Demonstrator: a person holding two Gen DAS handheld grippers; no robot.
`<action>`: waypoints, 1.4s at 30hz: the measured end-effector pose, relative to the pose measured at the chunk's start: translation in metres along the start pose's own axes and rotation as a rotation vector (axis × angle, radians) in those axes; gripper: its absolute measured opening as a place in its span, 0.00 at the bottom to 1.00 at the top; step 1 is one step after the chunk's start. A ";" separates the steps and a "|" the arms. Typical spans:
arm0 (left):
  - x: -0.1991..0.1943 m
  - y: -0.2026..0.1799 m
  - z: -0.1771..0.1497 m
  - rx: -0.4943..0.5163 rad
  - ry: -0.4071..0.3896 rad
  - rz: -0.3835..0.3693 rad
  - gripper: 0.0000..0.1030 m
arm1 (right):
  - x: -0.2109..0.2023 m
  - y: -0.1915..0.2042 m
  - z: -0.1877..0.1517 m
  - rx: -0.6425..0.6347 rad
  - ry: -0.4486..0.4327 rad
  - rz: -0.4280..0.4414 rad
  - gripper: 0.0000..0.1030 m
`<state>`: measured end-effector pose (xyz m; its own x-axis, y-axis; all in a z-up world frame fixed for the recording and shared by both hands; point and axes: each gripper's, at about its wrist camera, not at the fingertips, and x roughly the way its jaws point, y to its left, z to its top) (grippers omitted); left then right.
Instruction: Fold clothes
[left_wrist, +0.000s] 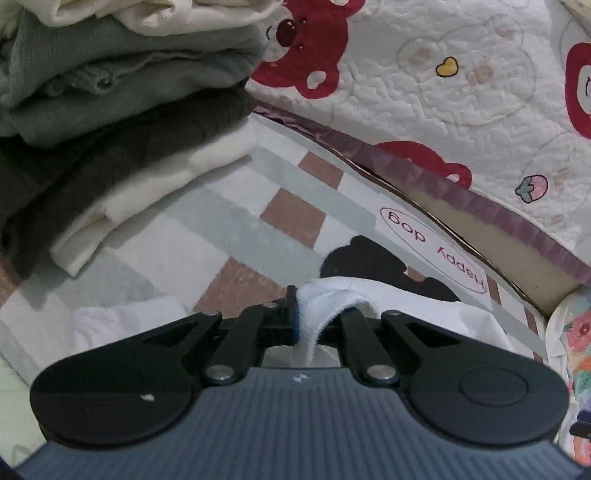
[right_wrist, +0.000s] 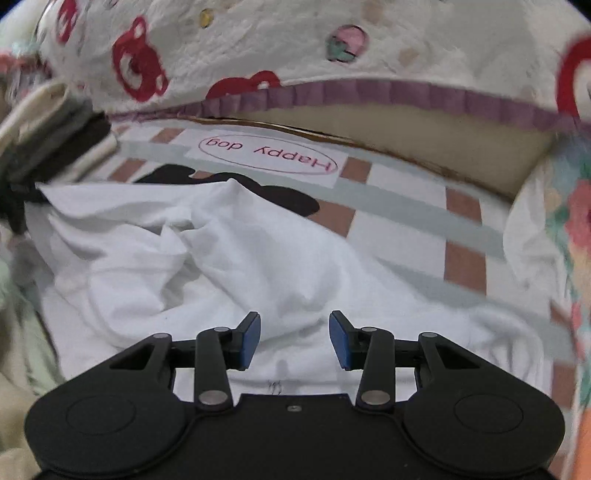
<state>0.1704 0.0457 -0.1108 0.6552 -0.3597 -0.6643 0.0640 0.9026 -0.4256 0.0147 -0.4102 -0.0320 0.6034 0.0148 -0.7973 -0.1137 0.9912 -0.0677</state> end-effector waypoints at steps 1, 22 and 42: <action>0.001 0.000 0.000 0.000 0.001 -0.002 0.02 | 0.002 0.013 0.004 -0.088 0.005 -0.063 0.45; 0.021 0.013 -0.018 -0.001 0.024 0.047 0.03 | 0.108 0.113 0.037 -0.846 0.144 -0.169 0.38; 0.007 0.005 -0.010 0.091 -0.070 0.127 0.04 | 0.060 0.050 0.087 0.072 0.093 0.159 0.19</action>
<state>0.1681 0.0456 -0.1240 0.7131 -0.2270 -0.6633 0.0435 0.9586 -0.2813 0.1140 -0.3480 -0.0305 0.5061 0.1627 -0.8470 -0.1430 0.9843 0.1036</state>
